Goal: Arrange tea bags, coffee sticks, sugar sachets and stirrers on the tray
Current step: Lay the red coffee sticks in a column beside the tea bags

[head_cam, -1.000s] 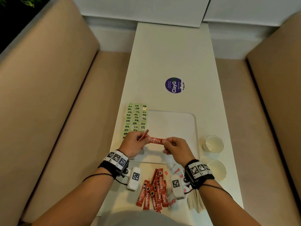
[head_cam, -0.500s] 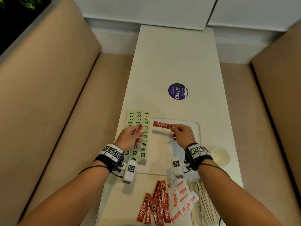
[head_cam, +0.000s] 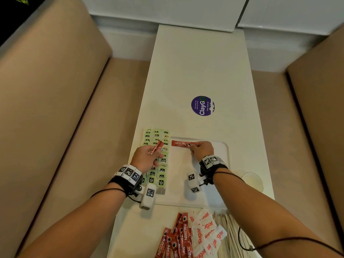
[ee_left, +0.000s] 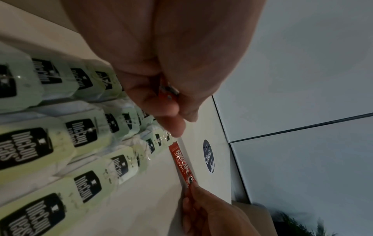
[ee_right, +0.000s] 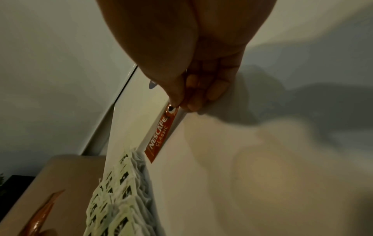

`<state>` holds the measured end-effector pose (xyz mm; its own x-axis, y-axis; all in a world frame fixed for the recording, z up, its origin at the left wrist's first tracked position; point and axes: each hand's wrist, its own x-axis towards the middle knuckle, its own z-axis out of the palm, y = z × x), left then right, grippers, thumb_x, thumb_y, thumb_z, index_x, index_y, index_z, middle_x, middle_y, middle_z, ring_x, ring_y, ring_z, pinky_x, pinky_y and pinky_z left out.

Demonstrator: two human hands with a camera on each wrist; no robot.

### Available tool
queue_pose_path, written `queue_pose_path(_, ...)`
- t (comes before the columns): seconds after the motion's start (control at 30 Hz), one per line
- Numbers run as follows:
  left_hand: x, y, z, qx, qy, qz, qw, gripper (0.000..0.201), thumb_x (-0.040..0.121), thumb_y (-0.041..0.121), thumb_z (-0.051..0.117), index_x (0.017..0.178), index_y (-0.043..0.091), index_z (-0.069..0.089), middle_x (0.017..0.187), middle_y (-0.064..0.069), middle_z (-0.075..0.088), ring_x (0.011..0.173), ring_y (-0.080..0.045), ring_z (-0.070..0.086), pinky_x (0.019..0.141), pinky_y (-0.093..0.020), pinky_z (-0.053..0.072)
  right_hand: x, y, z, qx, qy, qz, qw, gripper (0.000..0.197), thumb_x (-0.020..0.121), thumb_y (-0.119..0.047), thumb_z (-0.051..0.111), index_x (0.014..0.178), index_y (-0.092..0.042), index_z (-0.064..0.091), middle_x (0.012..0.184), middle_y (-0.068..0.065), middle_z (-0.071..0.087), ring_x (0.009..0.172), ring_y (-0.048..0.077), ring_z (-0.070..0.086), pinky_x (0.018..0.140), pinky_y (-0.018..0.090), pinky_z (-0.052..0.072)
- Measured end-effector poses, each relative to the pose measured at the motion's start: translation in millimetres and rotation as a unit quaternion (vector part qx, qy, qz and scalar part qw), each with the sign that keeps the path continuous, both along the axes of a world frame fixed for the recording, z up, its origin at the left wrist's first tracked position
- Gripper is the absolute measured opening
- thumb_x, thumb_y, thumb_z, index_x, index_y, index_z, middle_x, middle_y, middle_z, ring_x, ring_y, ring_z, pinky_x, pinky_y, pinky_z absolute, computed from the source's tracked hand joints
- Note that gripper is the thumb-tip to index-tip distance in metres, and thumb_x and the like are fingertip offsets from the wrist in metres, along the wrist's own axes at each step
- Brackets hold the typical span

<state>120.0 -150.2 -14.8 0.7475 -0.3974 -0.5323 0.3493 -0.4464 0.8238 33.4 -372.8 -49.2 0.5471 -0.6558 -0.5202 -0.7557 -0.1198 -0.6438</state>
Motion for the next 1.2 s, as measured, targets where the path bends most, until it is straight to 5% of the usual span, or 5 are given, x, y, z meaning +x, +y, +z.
queue_pose_path(0.47, -5, -3, -2, 0.0, 0.026, 0.017, 1.0, 0.037, 0.101, 0.007, 0.037, 0.097, 0.014, 0.073, 0.087, -0.005, 0.067, 0.061, -0.019, 0.059, 0.05, -0.025, 0.044, 17, 0, -3, -0.026, 0.028, -0.016, 0.999, 0.023, 0.092, -0.027, 0.069, 0.079, -0.011, 0.079, 0.069, 0.006, 0.069, 0.056, 0.017, 0.056, 0.051, 0.022, 0.044)
queue_pose_path(0.6, -6, 1, -4, -0.002, 0.008, -0.006, 1.0, 0.03, 0.101, 0.007, 0.047, 0.098, 0.023, 0.072, 0.086, -0.016, 0.069, 0.069, -0.023, 0.063, 0.056, -0.03, 0.045, 17, 0, -2, -0.021, 0.026, -0.027, 0.999, 0.025, 0.09, -0.026, 0.069, 0.073, -0.01, 0.077, 0.063, 0.004, 0.066, 0.054, 0.017, 0.056, 0.049, 0.021, 0.043)
queue_pose_path(0.87, -10, 3, -2, -0.033, 0.017, 0.01, 0.999, 0.022, 0.098, 0.0, 0.058, 0.119, 0.006, 0.061, 0.09, -0.019, 0.072, 0.059, -0.011, 0.064, 0.052, -0.018, 0.051, 9, 0, -2, -0.023, 0.011, -0.025, 0.999, 0.039, 0.088, -0.035, 0.07, 0.06, -0.008, 0.074, 0.064, 0.01, 0.072, 0.056, 0.019, 0.061, 0.06, 0.026, 0.05)
queue_pose_path(1.07, -12, 4, 1, -0.045, 0.036, 0.028, 0.998, 0.021, 0.093, 0.004, 0.068, 0.112, 0.007, 0.061, 0.082, -0.017, 0.076, 0.061, -0.017, 0.067, 0.053, -0.021, 0.052, -8, 7, -1, 0.008, -0.034, 0.008, 0.999, 0.043, 0.095, -0.036, 0.065, 0.065, -0.007, 0.075, 0.065, 0.005, 0.073, 0.061, 0.018, 0.068, 0.073, 0.032, 0.058)
queue_pose_path(1.2, -15, 2, 3, -0.032, 0.022, 0.024, 0.999, 0.016, 0.091, 0.006, 0.071, 0.104, 0.006, 0.062, 0.082, -0.016, 0.074, 0.057, -0.013, 0.068, 0.051, -0.02, 0.051, -20, 22, 21, 0.078, -0.114, 0.053, 0.989, 0.031, 0.101, -0.027, 0.061, 0.081, -0.009, 0.077, 0.078, 0.007, 0.077, 0.062, 0.011, 0.069, 0.062, 0.026, 0.056)
